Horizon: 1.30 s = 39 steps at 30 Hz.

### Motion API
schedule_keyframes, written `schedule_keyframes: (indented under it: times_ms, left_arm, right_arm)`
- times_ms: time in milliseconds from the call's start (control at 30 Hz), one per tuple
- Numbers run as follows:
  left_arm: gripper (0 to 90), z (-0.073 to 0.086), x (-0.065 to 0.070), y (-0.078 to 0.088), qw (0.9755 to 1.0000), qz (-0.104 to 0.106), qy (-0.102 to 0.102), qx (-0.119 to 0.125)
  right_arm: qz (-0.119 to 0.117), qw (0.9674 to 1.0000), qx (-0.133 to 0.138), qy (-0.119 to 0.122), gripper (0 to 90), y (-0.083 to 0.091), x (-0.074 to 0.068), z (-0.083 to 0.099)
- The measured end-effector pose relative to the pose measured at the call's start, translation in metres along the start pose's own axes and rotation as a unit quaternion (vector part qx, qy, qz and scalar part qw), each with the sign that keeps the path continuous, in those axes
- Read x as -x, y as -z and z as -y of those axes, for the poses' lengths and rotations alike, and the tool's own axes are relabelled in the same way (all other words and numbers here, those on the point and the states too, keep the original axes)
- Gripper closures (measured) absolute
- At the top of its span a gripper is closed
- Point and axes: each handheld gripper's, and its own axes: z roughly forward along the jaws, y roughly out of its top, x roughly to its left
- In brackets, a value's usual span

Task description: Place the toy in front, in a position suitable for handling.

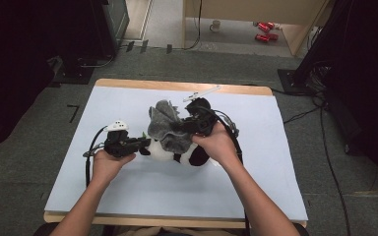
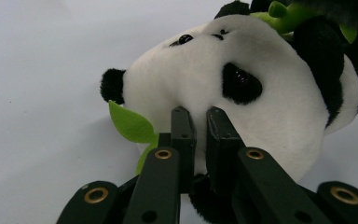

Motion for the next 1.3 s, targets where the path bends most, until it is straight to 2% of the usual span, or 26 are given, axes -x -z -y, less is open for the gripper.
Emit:
schedule_keyframes:
  times_ms: [133, 233, 267, 300, 367, 567, 833, 900, 1067, 1300]
  left_arm:
    - [83.6, 0.000, 0.000, 0.000, 1.0000, -0.003, -0.003, -0.003]
    - [83.7, 0.001, 0.000, 0.000, 0.9999, -0.008, -0.009, -0.008]
    - [83.6, 0.001, 0.000, 0.000, 0.9999, -0.007, -0.011, -0.009]
    - [83.6, 0.001, 0.000, 0.000, 0.9999, -0.005, -0.011, -0.007]
    - [83.6, 0.001, 0.001, -0.001, 0.9998, -0.004, -0.016, -0.007]
    - [83.6, 0.002, 0.001, -0.001, 0.9996, -0.006, -0.026, -0.009]
    - [83.5, 0.003, -0.001, -0.001, 0.9998, -0.005, -0.017, -0.006]
    - [83.6, 0.003, -0.001, -0.001, 0.9999, -0.003, -0.014, -0.004]
    - [83.6, 0.003, 0.000, -0.001, 0.9999, -0.005, -0.012, -0.006]
    - [83.4, 0.004, -0.002, 0.000, 0.9998, 0.002, -0.015, -0.013]
  right_arm:
    - [-0.003, 0.9993, -0.037, 0.008, 80.7, -0.025, -0.004, 0.007]
    - [0.014, 0.9974, -0.071, 0.006, 80.7, -0.038, 0.003, 0.017]
    - [0.026, 0.9968, -0.075, 0.004, 80.6, -0.040, 0.006, 0.021]
    - [0.033, 0.9964, -0.077, 0.005, 80.7, -0.040, 0.011, 0.024]
    - [0.023, 0.9970, -0.073, -0.005, 80.7, -0.036, 0.018, 0.028]
    - [0.032, 0.9960, -0.084, 0.009, 80.6, -0.026, 0.021, 0.031]
    - [0.056, 0.9949, -0.083, -0.004, 80.6, -0.006, 0.036, 0.034]
    - [0.062, 0.9947, -0.081, -0.010, 80.6, -0.001, 0.041, 0.035]
    - [0.055, 0.9960, -0.067, -0.024, 80.7, 0.008, 0.044, 0.033]
    - [0.040, 0.9985, 0.007, -0.036, 80.7, 0.039, 0.044, 0.010]
